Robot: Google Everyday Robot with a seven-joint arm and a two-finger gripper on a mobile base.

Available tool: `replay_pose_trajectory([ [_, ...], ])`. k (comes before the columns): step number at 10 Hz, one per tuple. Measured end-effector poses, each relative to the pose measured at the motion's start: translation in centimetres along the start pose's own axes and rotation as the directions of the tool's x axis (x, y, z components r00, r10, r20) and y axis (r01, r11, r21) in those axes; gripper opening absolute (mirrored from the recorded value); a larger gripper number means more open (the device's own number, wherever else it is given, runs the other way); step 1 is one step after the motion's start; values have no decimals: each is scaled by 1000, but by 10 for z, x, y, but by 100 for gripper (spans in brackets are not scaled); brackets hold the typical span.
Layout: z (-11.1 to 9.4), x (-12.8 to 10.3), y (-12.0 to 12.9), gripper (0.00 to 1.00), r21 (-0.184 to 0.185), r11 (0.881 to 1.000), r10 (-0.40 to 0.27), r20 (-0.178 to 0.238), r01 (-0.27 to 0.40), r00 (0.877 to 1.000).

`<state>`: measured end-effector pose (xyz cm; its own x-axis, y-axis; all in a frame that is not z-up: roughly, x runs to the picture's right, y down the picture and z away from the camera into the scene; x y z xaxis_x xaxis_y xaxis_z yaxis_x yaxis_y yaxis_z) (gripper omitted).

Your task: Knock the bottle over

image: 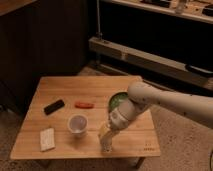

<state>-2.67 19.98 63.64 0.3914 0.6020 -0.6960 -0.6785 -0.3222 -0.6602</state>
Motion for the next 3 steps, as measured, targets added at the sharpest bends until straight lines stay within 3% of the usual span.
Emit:
replay_pose_trajectory([
  [3,-9,-11,4,0,7,1000,-6,8,6,1000],
])
